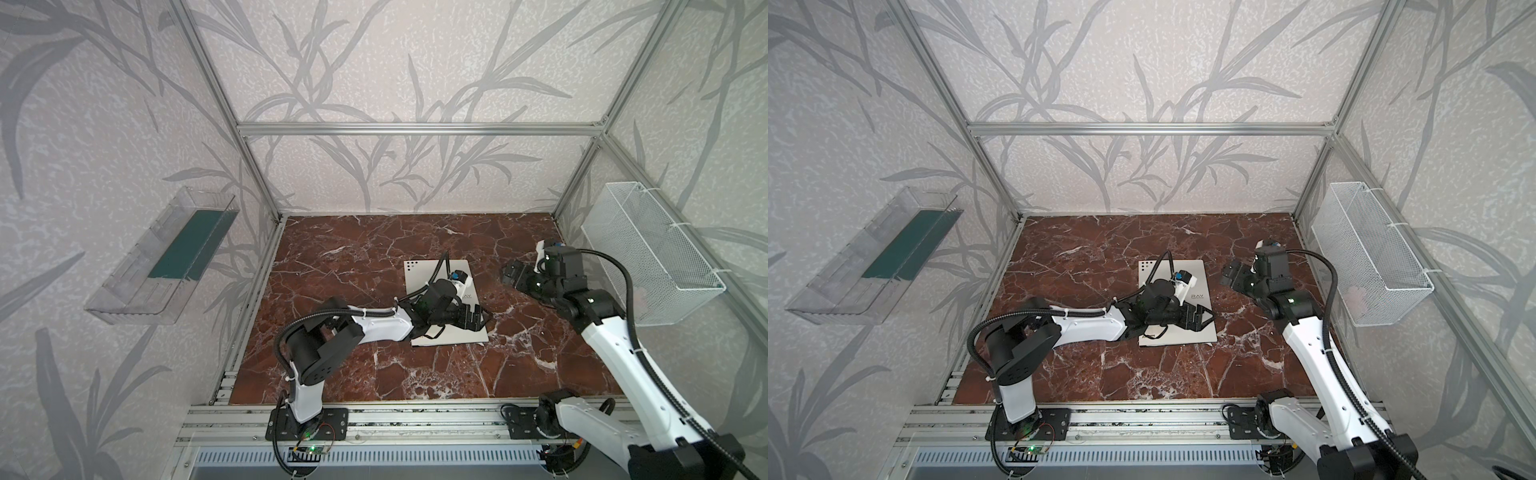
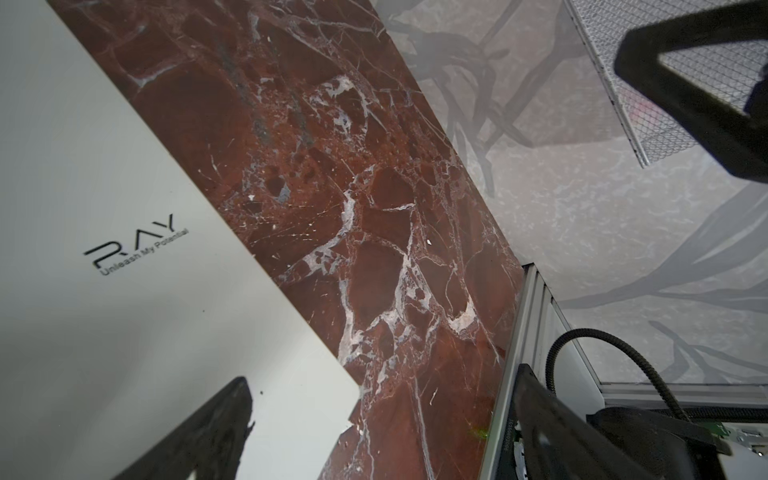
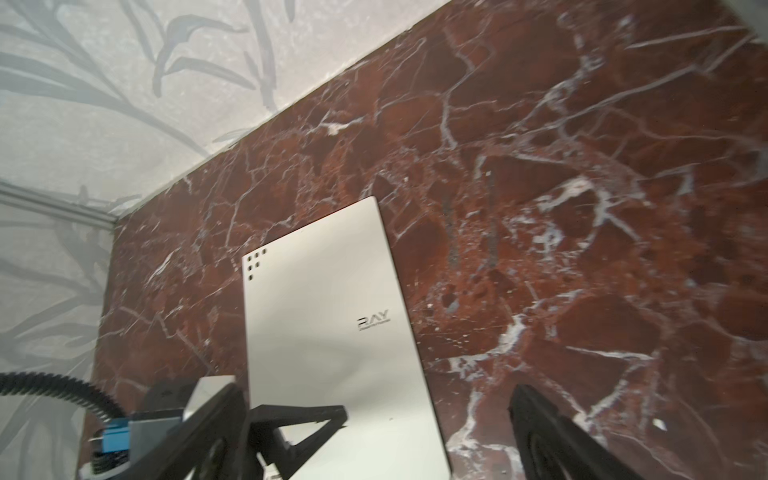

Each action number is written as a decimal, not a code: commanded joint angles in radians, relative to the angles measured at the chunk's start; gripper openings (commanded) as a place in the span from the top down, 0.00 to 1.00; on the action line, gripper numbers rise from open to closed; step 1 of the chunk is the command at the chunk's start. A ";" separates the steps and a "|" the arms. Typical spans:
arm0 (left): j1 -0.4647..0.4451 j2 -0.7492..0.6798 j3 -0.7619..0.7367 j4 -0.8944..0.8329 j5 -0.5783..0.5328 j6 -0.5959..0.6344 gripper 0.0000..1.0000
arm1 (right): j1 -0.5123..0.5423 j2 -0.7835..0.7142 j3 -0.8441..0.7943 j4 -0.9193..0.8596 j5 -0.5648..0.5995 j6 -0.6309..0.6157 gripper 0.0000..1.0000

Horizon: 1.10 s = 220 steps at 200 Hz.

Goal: Put the files into the folder

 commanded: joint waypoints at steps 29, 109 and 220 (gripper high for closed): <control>0.324 -0.499 -0.187 -0.280 -0.307 0.065 0.01 | -0.091 -0.087 -0.196 0.284 -0.038 -0.094 0.01; 0.768 -0.685 -0.484 -0.090 -0.843 0.444 0.01 | -0.098 0.015 -0.300 0.474 0.059 -0.207 0.01; 0.945 -0.439 -0.670 0.388 -0.764 0.537 0.01 | -0.184 0.039 -0.421 0.598 0.099 -0.271 0.01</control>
